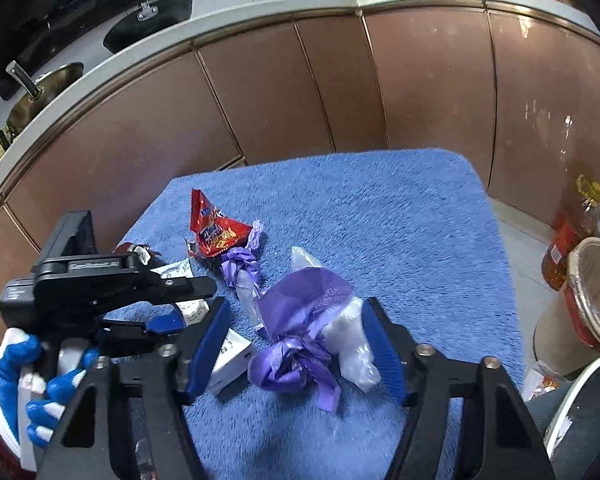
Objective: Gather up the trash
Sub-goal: 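Grasp the white-and-blue box with the left tool while the right tool grasps the purple wrapper, then carry the box in the left tool and purple wrapper in the right tool to the bin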
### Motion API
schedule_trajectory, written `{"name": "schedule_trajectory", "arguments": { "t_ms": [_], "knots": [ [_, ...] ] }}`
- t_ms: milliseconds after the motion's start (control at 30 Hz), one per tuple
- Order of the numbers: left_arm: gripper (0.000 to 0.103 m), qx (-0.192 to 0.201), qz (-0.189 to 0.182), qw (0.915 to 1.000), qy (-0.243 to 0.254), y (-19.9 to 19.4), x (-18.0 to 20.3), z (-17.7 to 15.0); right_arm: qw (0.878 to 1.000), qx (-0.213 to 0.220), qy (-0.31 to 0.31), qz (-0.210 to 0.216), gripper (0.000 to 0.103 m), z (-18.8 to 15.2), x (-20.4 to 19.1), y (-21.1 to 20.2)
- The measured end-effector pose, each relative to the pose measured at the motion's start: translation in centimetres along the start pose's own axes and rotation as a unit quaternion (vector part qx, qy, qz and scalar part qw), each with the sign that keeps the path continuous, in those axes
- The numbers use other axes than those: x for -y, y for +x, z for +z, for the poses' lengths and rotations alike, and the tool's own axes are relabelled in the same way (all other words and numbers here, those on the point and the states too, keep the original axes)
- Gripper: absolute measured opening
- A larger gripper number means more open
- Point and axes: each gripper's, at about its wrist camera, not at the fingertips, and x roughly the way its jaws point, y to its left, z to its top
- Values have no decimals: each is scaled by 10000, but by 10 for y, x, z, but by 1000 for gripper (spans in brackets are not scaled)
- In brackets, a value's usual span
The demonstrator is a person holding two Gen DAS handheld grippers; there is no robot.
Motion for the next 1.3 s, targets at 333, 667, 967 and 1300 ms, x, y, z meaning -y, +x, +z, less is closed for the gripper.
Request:
{"name": "schedule_trajectory", "arguments": {
  "t_ms": [333,667,967,1300],
  "knots": [
    [35,-63,-227,9997,-44,-11,-8,-2,9999,56,-71,143,18,-4,-5,-4],
    [34,58,-394,9991,111,-45,-4,-7,9983,344,-117,450,17,-2,-24,-38],
    [34,221,-574,9979,226,-87,4,-18,9971,550,-122,508,17,-14,-33,-82],
    [34,390,-769,9951,477,-135,21,-44,9947,908,-171,457,17,-27,-46,-133]
  ]
}}
